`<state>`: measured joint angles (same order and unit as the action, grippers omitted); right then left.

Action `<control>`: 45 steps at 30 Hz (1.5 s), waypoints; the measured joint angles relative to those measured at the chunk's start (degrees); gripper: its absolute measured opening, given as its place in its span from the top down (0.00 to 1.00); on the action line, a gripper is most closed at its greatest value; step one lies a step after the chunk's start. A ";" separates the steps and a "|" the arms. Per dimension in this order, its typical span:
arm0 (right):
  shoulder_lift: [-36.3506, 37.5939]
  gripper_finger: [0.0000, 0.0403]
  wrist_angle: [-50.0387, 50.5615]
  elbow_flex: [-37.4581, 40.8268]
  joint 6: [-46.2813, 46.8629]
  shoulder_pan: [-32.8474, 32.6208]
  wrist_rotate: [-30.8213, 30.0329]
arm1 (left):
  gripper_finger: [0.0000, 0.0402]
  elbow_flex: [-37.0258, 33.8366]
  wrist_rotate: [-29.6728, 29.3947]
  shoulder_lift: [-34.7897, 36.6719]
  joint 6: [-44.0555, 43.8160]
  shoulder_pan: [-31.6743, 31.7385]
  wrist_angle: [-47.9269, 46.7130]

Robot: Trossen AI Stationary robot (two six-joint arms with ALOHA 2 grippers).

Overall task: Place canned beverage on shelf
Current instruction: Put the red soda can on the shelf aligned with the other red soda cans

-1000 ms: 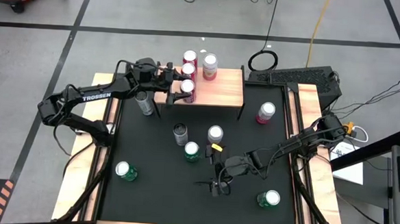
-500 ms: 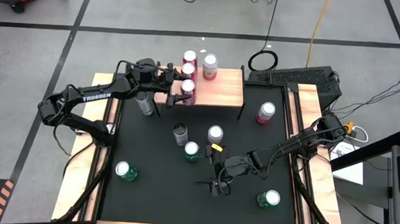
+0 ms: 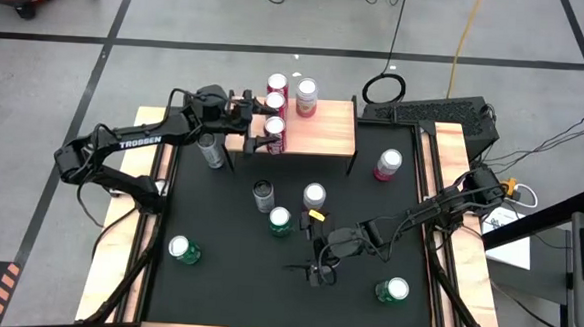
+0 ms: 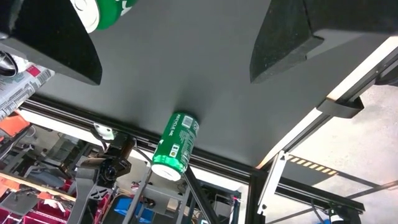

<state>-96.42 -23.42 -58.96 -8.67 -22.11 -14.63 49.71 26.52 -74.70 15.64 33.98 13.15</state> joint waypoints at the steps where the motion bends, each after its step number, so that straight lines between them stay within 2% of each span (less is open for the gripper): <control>1: 0.00 0.03 0.09 0.00 0.00 0.00 0.00 | 0.08 0.00 0.00 0.27 0.13 0.01 -0.02; 12: 0.00 0.03 0.13 0.00 0.02 -0.02 0.00 | 0.08 0.00 -2.92 8.09 1.25 -1.13 0.03; 15: 0.00 0.03 0.39 0.00 -0.94 0.00 -0.09 | 0.08 0.00 -2.93 11.01 -0.15 -4.37 -1.26; 20: 2.09 0.03 4.38 0.00 -4.02 0.00 -0.13 | 0.08 -0.65 -3.93 12.56 -3.23 -13.25 -4.48; 23: 4.72 0.03 7.02 0.00 -5.84 0.00 -0.37 | 0.08 -0.66 -8.35 11.22 -3.24 -18.93 -5.97; 28: 9.18 0.03 12.09 0.00 -8.12 0.16 -0.42 | 0.08 -0.66 -20.34 5.87 -4.52 -26.08 -7.00; 33: 10.34 0.04 15.93 0.71 -7.28 1.42 -0.28 | 0.08 -0.68 -30.77 -1.05 -5.22 -29.29 -7.06; 39: 10.55 0.09 10.55 5.15 -5.55 1.92 -0.09 | 0.09 -0.68 -33.49 -5.90 -7.32 -29.96 -4.75; 45: 10.81 0.16 6.87 5.77 -7.53 1.90 -0.05 | 0.11 -0.68 -35.59 -6.20 -7.87 -29.72 -4.05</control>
<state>-85.62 -16.55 -53.19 -16.20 -20.21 -14.69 49.04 -9.07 -80.90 7.77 4.27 9.10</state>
